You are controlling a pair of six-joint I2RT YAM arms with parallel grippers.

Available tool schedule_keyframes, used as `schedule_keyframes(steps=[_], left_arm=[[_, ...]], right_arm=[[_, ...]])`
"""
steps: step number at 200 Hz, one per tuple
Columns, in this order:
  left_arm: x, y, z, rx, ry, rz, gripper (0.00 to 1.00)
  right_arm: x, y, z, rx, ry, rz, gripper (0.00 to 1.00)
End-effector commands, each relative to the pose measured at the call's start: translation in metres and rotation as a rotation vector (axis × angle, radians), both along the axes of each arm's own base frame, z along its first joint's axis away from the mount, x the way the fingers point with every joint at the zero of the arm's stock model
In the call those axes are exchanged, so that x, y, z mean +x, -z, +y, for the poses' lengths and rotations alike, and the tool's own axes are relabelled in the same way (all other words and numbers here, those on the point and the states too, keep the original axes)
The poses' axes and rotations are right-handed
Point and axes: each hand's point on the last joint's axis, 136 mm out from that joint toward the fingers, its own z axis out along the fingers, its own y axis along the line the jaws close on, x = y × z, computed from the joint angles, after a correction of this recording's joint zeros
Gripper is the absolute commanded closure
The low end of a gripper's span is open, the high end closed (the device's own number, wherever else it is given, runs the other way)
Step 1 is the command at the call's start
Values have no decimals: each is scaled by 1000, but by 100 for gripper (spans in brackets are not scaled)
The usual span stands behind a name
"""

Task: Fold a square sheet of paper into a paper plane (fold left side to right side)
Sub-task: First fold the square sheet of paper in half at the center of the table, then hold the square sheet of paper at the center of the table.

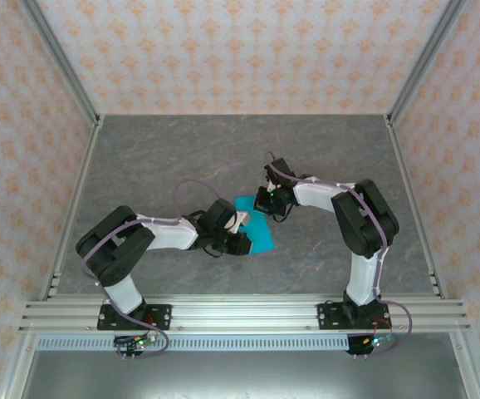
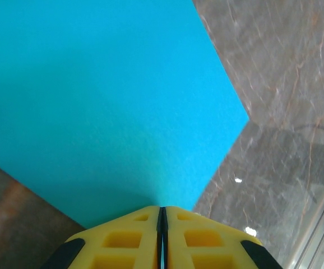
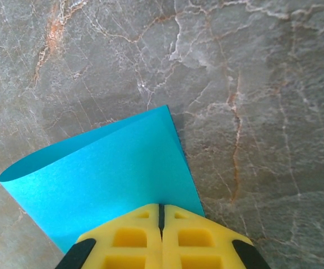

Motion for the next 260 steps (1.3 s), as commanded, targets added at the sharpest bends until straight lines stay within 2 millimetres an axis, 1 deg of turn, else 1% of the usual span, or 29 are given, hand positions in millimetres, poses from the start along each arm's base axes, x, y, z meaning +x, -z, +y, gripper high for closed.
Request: schedule_keyframes(steps=[1,14,24,35,43,59,78,87,97,110,141,183,208,227,237,260], left_arm=[[-36,12,11,32,34,92,88],[-39,14,17,48,24,90,88],[-39,12,19,51,20,86,88],[-36,4,17,39,17,71,88],[-33,-5,15,27,18,54,88],[-21,-29,12,-2,9,3,88],[6,-60,18,-64,-56,-59,88],[20,-68,23,-76,-94,-76,88],[32,-71,27,-73,-113,-82,88],[42,-67,27,-52,-118,-70,88],[59,-56,8,-88,-112,-41,88],[75,-34,-3,-81,-126,-23,88],[77,-25,-6,-80,-147,13,89],[74,-14,-2,-51,-152,36,89],[71,-9,1,-32,-157,45,89],[64,3,5,3,-158,64,89]], right_arm=[[-17,33,-23,-134,17,85,95],[-17,33,-22,-131,16,84,95],[-17,33,-22,-131,16,85,95],[-18,33,-21,-132,12,86,95],[-17,32,-21,-129,11,84,95],[-18,33,-20,-130,11,84,95],[-18,32,-19,-122,10,82,95],[-18,32,-17,-116,8,79,95],[-17,31,-15,-103,8,76,95],[-17,29,-11,-85,4,71,94],[-15,25,-9,-70,5,58,94],[-12,15,-5,-43,6,38,94],[-9,5,-1,-19,6,12,94],[-4,-5,5,12,1,-10,94],[-2,-12,7,28,0,-24,94],[4,-37,10,58,0,-77,93]])
